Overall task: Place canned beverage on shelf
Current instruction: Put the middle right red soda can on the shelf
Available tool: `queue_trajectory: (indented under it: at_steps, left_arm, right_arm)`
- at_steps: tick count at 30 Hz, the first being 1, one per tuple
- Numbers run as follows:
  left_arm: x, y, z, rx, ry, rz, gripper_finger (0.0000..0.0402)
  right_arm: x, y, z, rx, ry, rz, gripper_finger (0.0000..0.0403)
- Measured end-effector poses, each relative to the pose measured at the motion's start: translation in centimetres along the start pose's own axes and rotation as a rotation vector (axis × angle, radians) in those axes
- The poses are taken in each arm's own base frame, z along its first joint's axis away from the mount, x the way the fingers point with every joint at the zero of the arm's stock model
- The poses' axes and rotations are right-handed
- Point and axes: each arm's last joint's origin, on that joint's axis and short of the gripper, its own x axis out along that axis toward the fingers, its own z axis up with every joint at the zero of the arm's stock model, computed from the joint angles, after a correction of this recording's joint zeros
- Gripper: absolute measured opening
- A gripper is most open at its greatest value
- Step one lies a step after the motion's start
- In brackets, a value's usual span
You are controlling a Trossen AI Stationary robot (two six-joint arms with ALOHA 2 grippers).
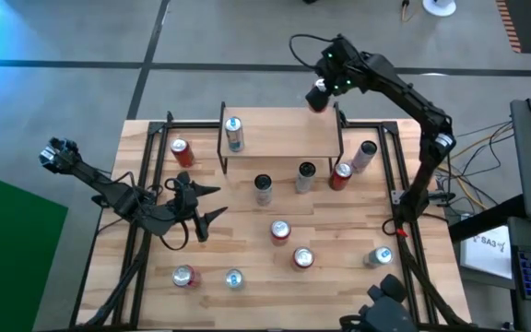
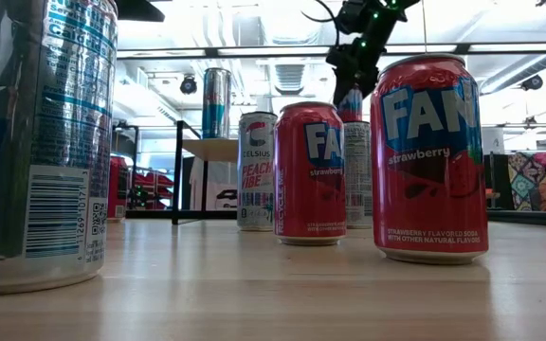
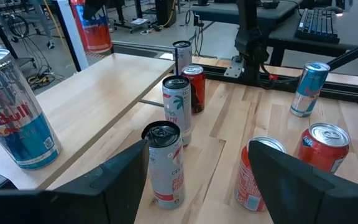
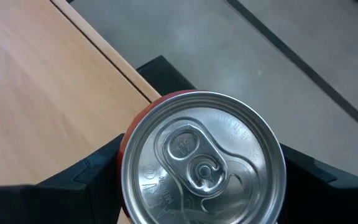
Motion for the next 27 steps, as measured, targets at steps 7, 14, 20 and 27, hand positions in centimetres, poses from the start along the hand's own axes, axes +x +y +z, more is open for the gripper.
queue_trajectory:
  at_steps: [7, 14, 20, 27]
  left_arm:
    - [0.0, 0.0, 0.0, -0.007, 0.000, 0.000, 0.0261]
    - [0.0, 0.0, 0.0, -0.008, 0.000, 0.000, 0.0261]
    - [0.0, 0.0, 0.0, -0.008, 0.000, 0.000, 0.0261]
    - [0.0, 0.0, 0.0, -0.008, 0.000, 0.000, 0.0261]
  right_arm:
    - [-0.6, 0.0, -0.4, 0.010, -0.019, 0.001, 0.0287]
    - [-0.7, -0.1, -0.4, 0.010, -0.026, -0.002, 0.0288]
    - [-0.7, -0.7, -0.4, 0.026, -0.025, -0.013, 0.0288]
    - [-0.5, -1.5, -0.6, 0.126, -0.018, -0.030, 0.0289]
